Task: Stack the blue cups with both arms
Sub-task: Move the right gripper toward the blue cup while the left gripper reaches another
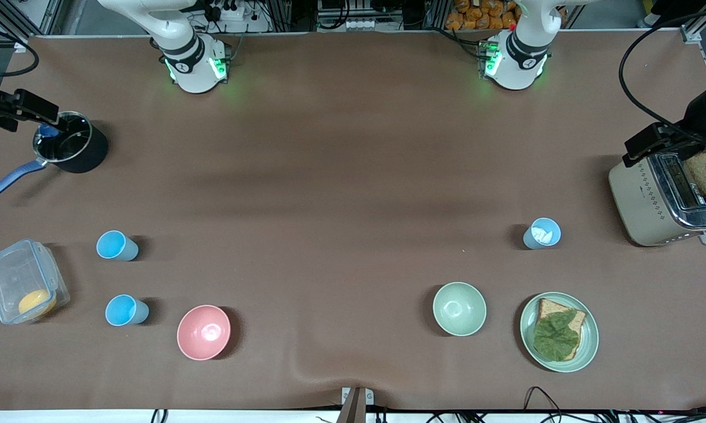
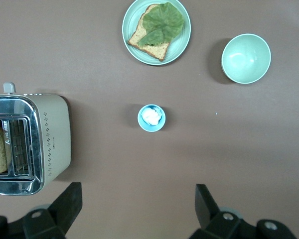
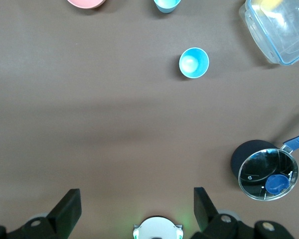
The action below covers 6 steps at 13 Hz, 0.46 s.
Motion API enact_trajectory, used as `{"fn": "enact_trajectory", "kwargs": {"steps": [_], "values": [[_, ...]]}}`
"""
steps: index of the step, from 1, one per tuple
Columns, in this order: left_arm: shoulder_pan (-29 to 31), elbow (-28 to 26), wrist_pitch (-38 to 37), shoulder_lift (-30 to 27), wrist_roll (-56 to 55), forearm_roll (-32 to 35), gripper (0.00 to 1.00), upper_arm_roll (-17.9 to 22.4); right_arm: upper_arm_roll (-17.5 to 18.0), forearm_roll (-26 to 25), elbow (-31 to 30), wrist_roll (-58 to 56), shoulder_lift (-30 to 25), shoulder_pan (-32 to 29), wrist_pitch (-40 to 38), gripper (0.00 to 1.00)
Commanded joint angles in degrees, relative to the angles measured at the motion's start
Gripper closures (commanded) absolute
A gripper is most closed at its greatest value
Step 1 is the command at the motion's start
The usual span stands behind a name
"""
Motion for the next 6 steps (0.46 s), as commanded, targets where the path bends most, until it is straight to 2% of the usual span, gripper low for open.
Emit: {"fn": "enact_trajectory", "kwargs": {"steps": [1, 6], "values": [[0.11, 0.27, -1.32, -0.61, 1.43, -0.2, 0.0, 0.22, -0.14, -0.33, -0.63, 0.29, -1.37, 0.05, -0.39, 0.0], [0.29, -0.52, -1.23, 0.17, 3.0, -0.11, 0.0, 0.74, -0.05, -0.33, -2.21, 0.29, -0.93, 0.14, -0.39, 0.0]]}}
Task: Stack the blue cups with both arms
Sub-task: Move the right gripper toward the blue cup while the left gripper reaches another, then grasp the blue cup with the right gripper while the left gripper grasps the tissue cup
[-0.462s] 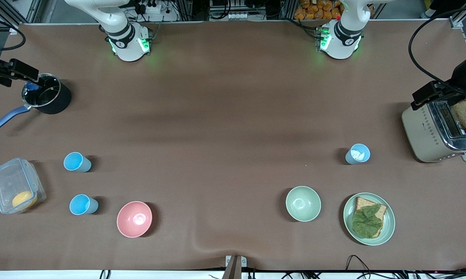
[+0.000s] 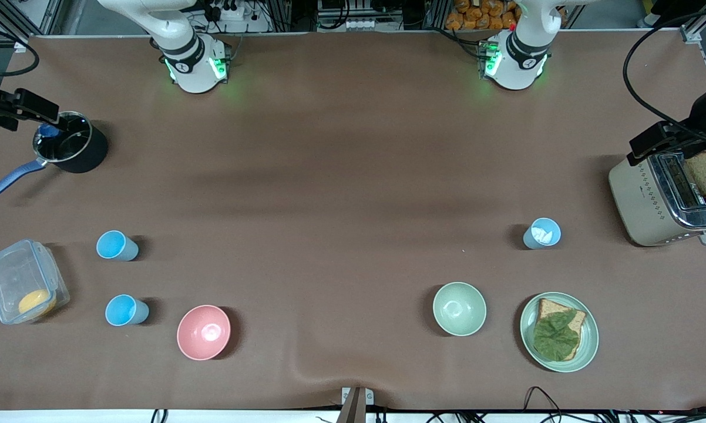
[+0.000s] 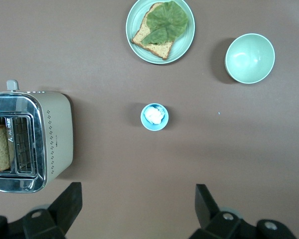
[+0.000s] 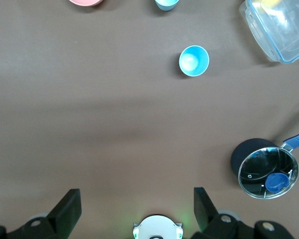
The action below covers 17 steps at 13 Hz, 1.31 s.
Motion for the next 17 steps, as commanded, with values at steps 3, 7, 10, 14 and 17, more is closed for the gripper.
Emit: {"fn": "enact_trajectory", "kwargs": {"steps": [3, 7, 10, 14, 17], "values": [[-0.21, -3.15, -0.06, 1.73, 2.61, 0.33, 0.0, 0.04, -0.3, -0.31, -3.81, 1.17, 1.35, -0.91, -2.87, 0.0], [0.93, -16.99, 14.75, 1.48, 2.26, 0.59, 0.0, 0.04, -0.39, -0.4, -5.39, 1.17, 8.38, -1.88, -4.04, 0.0], [1.55, -27.91, 27.34, -0.98, 2.26, 0.59, 0.0, -0.05, -0.57, -1.01, -4.26, 0.74, 17.51, -6.7, 3.75, 0.0], [1.64, -37.67, 41.92, -0.11, 1.73, 0.5, 0.0, 0.04, -0.57, -5.03, -3.99, -1.71, 27.37, -7.42, 18.87, 0.0], [1.64, -41.12, 52.21, 4.79, 1.82, 1.55, 0.0, 0.04, -0.57, -5.41, -4.08, -6.9, 30.62, -10.32, 26.17, 0.0]]}}
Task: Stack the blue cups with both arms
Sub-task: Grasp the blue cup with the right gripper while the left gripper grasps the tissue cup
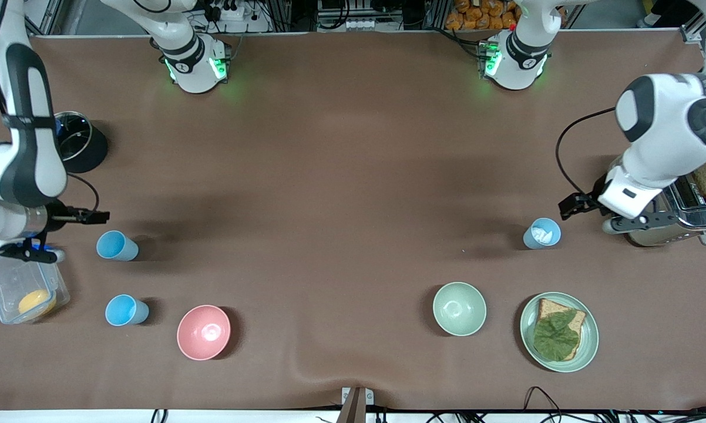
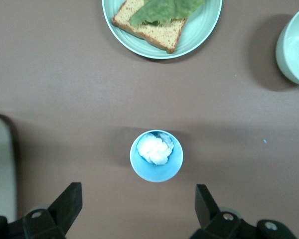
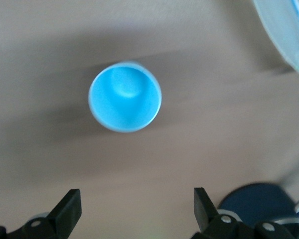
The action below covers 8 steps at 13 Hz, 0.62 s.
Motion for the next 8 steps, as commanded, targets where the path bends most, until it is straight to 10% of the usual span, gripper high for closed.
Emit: {"fn": "enact_trajectory", "kwargs": {"steps": [1, 8], "values": [[0.54, -2.0, 7.6, 4.19, 0.54, 1.23, 0.0, -0.06, 0.7, -0.42, 1.6, -3.05, 3.48, -2.29, 4.21, 0.0], [3.71, -1.91, 14.75, 12.65, 0.8, 1.32, 0.02, -0.15, 0.79, -0.33, 1.42, -3.67, 10.0, -2.03, 11.88, 0.0]]}}
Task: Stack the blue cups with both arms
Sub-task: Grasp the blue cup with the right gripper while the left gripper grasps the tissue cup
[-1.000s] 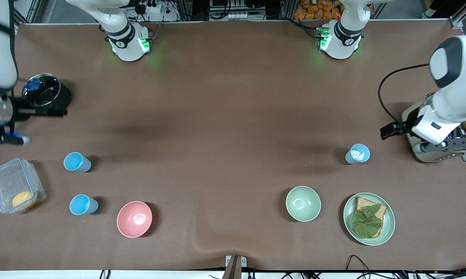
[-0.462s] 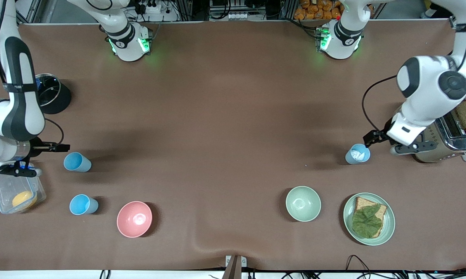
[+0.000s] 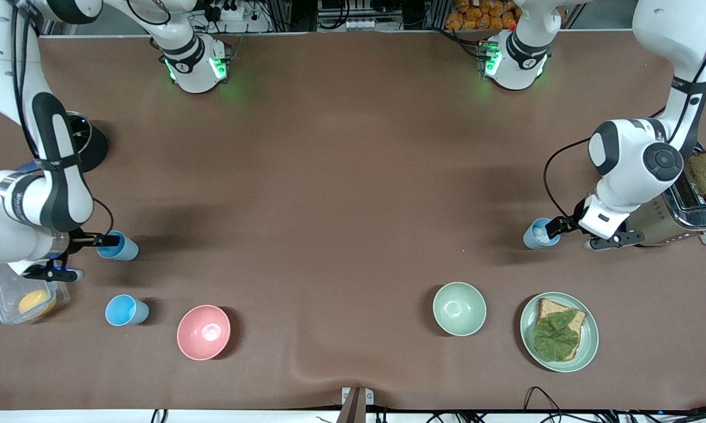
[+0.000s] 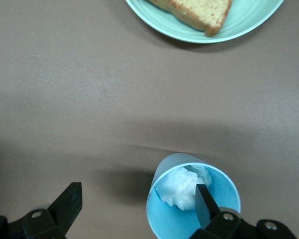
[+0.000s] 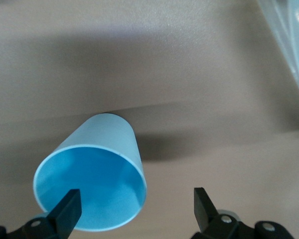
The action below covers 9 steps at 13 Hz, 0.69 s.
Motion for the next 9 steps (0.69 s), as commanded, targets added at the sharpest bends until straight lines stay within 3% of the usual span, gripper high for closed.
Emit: {"fn": "enact_trajectory", "kwargs": {"steps": [1, 2, 3, 4, 5, 7, 9], "values": [[0.29, 0.27, 0.2, 0.62, 0.45, 1.16, 0.1, -0.27, 0.54, 0.16, 1.26, -0.84, 1.26, -0.92, -0.23, 0.0], [0.29, 0.27, 0.11, 0.88, 0.54, 1.16, 0.19, -0.27, 0.54, 0.16, 1.0, -0.75, 1.79, -0.84, 1.08, 0.0], [0.29, 0.19, 0.11, 1.06, 0.36, 1.16, 0.3, -0.36, 0.54, 0.16, 0.91, -0.75, 1.8, -0.84, 1.36, 0.46], [0.03, 0.18, 0.11, 1.58, 0.27, 1.16, 0.47, -0.27, 0.54, 0.16, 0.91, -0.83, 1.8, -0.84, 1.36, 0.72], [0.11, 0.18, -0.06, 1.85, 0.88, 1.16, 0.63, -0.27, 0.54, 0.16, 0.91, -1.1, 1.8, -0.84, 1.36, 0.8], [-0.06, 0.1, -0.59, 2.2, 1.24, 1.25, 0.95, -0.36, 0.54, 0.16, 0.99, -1.98, 1.8, -0.93, 1.36, 0.83], [-0.5, 0.18, -1.55, 2.12, 0.63, 1.25, 1.0, -0.54, 0.54, 0.16, 0.91, -1.98, 1.71, -0.93, 1.36, 0.84]]}}
